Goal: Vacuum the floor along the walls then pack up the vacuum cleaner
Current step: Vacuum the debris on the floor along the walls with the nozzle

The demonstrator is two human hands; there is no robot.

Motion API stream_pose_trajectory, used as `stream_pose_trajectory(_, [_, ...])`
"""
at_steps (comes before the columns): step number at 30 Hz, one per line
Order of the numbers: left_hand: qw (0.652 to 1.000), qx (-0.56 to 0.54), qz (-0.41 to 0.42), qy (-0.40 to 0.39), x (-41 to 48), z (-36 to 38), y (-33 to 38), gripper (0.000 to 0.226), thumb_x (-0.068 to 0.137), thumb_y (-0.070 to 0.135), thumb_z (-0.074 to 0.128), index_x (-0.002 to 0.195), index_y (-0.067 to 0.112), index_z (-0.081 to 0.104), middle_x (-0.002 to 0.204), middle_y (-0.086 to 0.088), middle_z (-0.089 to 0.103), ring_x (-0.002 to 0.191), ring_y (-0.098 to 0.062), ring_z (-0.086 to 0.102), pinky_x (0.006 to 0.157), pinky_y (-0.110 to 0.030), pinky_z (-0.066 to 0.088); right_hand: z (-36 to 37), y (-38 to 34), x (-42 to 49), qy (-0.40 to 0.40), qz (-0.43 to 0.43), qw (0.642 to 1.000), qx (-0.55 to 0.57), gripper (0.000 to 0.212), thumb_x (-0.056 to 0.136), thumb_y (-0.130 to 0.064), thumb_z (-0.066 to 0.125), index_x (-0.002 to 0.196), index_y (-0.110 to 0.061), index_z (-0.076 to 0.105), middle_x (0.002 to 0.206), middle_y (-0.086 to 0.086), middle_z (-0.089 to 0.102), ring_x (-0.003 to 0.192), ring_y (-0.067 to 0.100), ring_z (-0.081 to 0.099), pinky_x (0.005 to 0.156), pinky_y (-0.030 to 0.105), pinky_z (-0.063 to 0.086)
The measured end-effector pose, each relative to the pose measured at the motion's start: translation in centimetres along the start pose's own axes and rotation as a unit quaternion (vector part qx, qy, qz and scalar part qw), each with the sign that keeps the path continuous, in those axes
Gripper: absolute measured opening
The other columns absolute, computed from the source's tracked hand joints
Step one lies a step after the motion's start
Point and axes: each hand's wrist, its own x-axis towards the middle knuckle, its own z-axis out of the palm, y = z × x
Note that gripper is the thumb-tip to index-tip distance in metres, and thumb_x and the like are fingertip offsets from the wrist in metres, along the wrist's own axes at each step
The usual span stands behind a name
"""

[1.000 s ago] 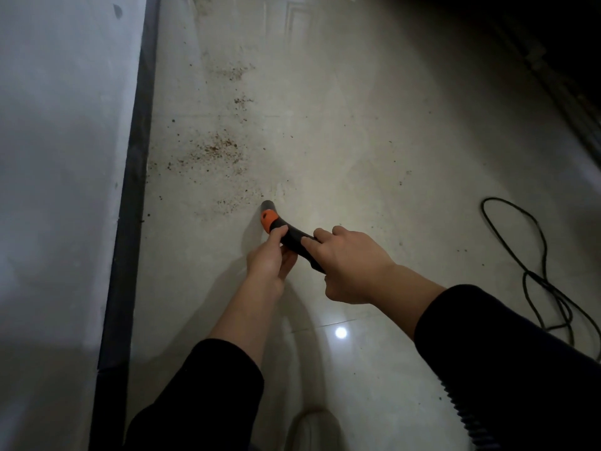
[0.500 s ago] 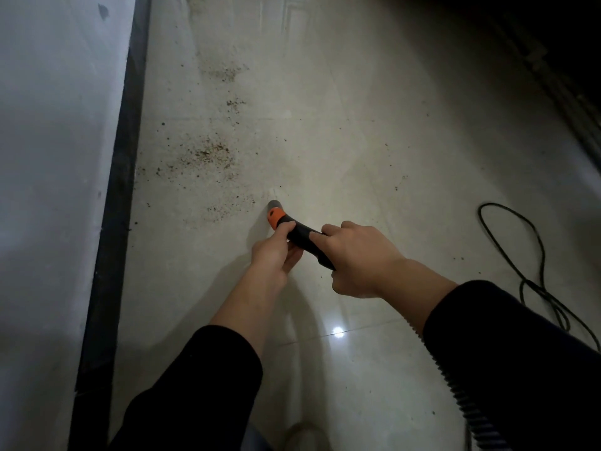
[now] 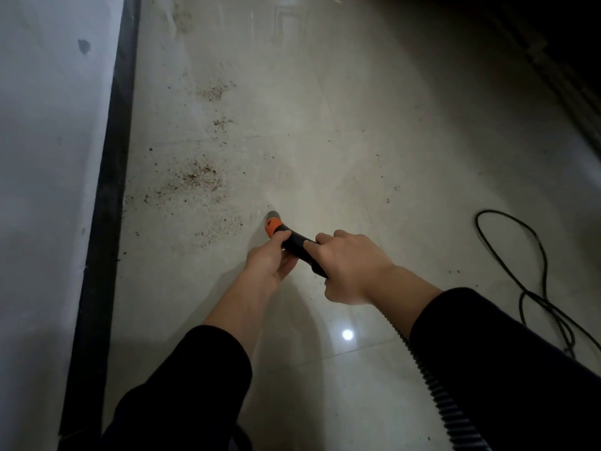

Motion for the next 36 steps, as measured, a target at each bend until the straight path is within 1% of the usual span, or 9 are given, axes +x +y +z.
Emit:
stream_pose_trajectory(7, [1.000,0.018,-0.010,0.020,0.0,0.5,1.7,0.036,0.093,0.018,0.063,0.122,-0.004,0.058,0.109,-0.019,0.068,0.081,-0.018,0.069,0.051,-0.020,0.055,-0.6,0.6,1.2,0.006,-0.013,1.000,0.021,0.031,0.080,-0.015,0.056,0.110,-0.016,0.051,0.092,-0.002,0.043,0.079,0.021,0.039,0.048,0.027,0.018])
stream_pose_trajectory(10, [1.000,0.021,-0.010,0.018,0.0,0.0,2.3,0.035,0.094,0.018,0.062,0.120,-0.004,0.059,0.098,-0.017,0.068,0.078,-0.019,0.068,0.050,-0.021,0.054,-1.0,0.4,1.7,0.007,-0.024,1.000,0.017,0.029,0.079,-0.015,0.057,0.108,-0.016,0.052,0.096,-0.001,0.049,0.079,0.021,0.039,0.048,0.026,0.018])
stream_pose_trajectory(13, [1.000,0.026,-0.012,0.013,-0.1,-0.8,2.7,0.029,0.095,0.016,0.060,0.117,-0.003,0.057,0.088,-0.016,0.066,0.075,-0.020,0.067,0.055,-0.023,0.053,-1.0,-0.2,1.8,0.013,-0.035,0.999,0.008,0.030,0.078,-0.014,0.055,0.108,-0.016,0.052,0.095,-0.001,0.049,0.078,0.021,0.039,0.048,0.026,0.018])
stream_pose_trajectory(16, [0.999,0.032,-0.019,0.005,-0.6,-1.6,2.8,0.022,0.095,0.013,0.059,0.112,-0.001,0.056,0.087,-0.017,0.065,0.074,-0.022,0.065,0.062,-0.026,0.052,-0.9,-0.9,1.6,0.008,-0.043,0.999,0.002,0.030,0.079,-0.014,0.054,0.109,-0.017,0.052,0.093,-0.002,0.047,0.078,0.021,0.040,0.049,0.027,0.021])
stream_pose_trajectory(20, [0.999,0.039,-0.029,0.000,-1.5,-2.6,3.3,0.016,0.096,0.011,0.057,0.107,0.000,0.052,0.087,-0.019,0.062,0.085,-0.026,0.063,0.078,-0.032,0.052,-1.3,-1.8,1.4,0.004,-0.048,0.999,0.004,0.031,0.079,-0.013,0.054,0.110,-0.017,0.052,0.097,0.000,0.051,0.079,0.022,0.042,0.058,0.029,0.027])
stream_pose_trajectory(27, [0.998,0.049,-0.042,-0.007,-2.3,-5.4,4.1,0.015,0.097,0.008,0.056,0.109,0.000,0.051,0.101,-0.025,0.063,0.093,-0.031,0.064,0.084,-0.038,0.053,-1.4,-4.3,1.5,-0.003,-0.063,0.998,-0.004,0.034,0.080,-0.012,0.053,0.114,-0.017,0.051,0.100,0.001,0.053,0.079,0.022,0.040,0.056,0.030,0.026])
stream_pose_trajectory(30, [0.998,0.050,-0.040,-0.002,-2.6,-6.3,4.2,0.016,0.097,0.008,0.056,0.109,-0.001,0.051,0.108,-0.026,0.062,0.101,-0.033,0.063,0.083,-0.038,0.053,-1.3,-5.2,1.7,-0.005,-0.067,0.998,-0.010,0.036,0.080,-0.012,0.053,0.116,-0.016,0.051,0.101,0.001,0.052,0.080,0.022,0.042,0.057,0.030,0.028])
stream_pose_trajectory(33, [0.998,0.050,-0.042,0.001,-3.0,-7.2,4.4,0.018,0.097,0.009,0.055,0.112,-0.001,0.051,0.108,-0.025,0.060,0.109,-0.034,0.062,0.085,-0.038,0.053,-1.4,-6.1,1.8,-0.005,-0.073,0.997,-0.011,0.036,0.080,-0.012,0.053,0.115,-0.016,0.050,0.104,0.002,0.053,0.081,0.023,0.042,0.061,0.031,0.030])
stream_pose_trajectory(36, [0.998,0.044,-0.041,0.007,-3.5,-7.9,4.4,0.016,0.098,0.009,0.054,0.110,0.000,0.050,0.106,-0.024,0.060,0.104,-0.032,0.062,0.084,-0.037,0.052,-1.5,-7.0,1.9,-0.004,-0.077,0.997,-0.013,0.036,0.081,-0.013,0.053,0.117,-0.016,0.050,0.105,0.002,0.053,0.081,0.023,0.041,0.061,0.031,0.030])
